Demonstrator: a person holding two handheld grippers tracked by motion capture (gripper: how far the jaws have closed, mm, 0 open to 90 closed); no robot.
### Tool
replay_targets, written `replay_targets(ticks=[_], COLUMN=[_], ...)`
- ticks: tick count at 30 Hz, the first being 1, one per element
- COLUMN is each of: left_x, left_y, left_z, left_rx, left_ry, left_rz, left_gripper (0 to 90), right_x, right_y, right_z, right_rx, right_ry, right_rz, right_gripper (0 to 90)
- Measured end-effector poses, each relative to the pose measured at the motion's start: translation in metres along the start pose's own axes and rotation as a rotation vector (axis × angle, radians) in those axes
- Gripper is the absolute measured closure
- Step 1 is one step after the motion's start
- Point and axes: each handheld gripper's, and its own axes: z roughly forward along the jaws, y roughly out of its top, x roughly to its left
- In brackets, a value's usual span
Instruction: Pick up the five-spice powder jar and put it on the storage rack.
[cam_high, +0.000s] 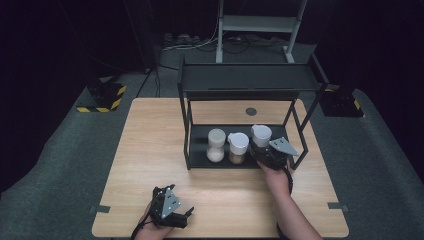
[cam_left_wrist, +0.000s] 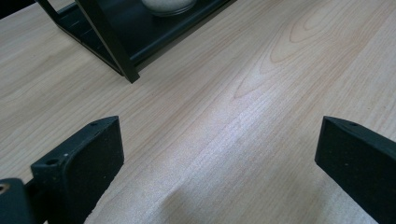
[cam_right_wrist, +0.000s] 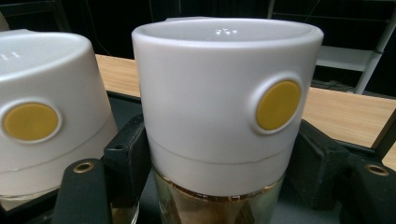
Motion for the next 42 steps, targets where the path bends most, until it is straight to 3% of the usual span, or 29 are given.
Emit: replay_targets(ticks=[19,42], left_x=[0.0004,-0.0001], left_y=[0.0,0.0], left_z=[0.0,0.0], left_rx=[0.0,-0.001], left_ry=[-0.003,0.0], left_rz=[-0.002,0.001], left_gripper=[1.3,1.3], right_x=[0.0005,0.0001], right_y=[-0.0037,-0.0099], right_z=[0.0043,-0.0007], right_rx=[0.015,-0.006], right_ry=[-0.009,-0.005], right_rz=[0.0,-0.004], right_gripper=[30.2,29.9])
